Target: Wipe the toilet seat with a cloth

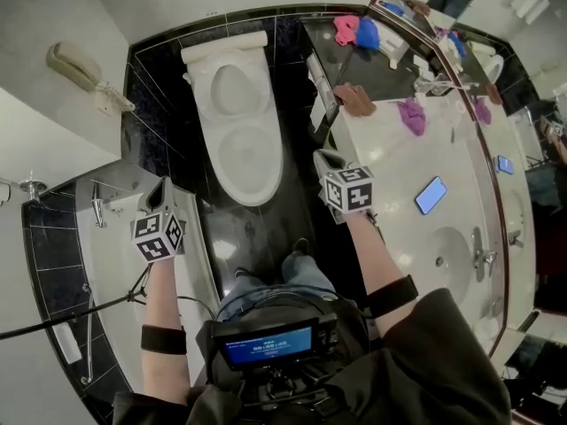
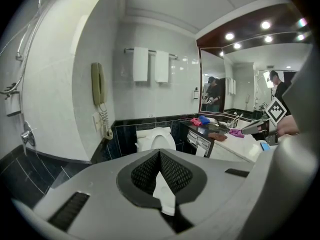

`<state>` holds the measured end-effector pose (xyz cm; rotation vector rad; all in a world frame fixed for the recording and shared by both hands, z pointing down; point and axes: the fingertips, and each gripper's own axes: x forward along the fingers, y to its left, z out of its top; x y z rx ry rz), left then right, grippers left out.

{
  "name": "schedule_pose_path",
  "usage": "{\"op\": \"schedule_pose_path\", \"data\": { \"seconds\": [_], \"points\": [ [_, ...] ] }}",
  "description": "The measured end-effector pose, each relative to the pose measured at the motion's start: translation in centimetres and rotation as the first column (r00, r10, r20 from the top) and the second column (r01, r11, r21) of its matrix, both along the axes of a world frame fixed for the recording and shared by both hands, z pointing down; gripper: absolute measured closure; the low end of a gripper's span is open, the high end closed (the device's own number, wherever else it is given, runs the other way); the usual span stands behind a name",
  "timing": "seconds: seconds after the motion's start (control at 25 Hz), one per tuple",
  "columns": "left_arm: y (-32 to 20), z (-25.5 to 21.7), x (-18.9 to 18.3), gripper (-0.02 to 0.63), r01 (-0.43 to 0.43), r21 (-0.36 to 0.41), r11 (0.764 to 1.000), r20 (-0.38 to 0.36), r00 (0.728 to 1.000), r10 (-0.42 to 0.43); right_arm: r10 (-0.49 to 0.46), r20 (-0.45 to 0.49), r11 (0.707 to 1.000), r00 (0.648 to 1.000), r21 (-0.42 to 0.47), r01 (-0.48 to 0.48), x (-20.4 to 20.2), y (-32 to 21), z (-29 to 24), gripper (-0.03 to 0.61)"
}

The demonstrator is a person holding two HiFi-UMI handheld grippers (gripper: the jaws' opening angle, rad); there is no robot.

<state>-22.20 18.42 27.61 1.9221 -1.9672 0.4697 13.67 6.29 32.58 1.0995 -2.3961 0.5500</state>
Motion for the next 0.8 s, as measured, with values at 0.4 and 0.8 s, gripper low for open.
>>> {"op": "schedule_pose_path", "data": {
  "seconds": [0.4, 0.8],
  "points": [
    [1.8, -1.1, -0.3, 0.614, -0.005, 0.017, 1.0, 0.005, 1.0, 0.005, -0.01, -0.005, 1.0, 1.0, 0.017, 0.01, -0.8, 1.1, -0.8, 0.569],
    [3.4, -0.7, 1.2, 0.614, 0.005, 0.011, 1.0, -0.007, 1.0, -0.005, -0.027, -0.009, 1.0, 1.0, 0.011, 0.027, 0.3, 2.4, -0.8, 0.569]
  ]
}}
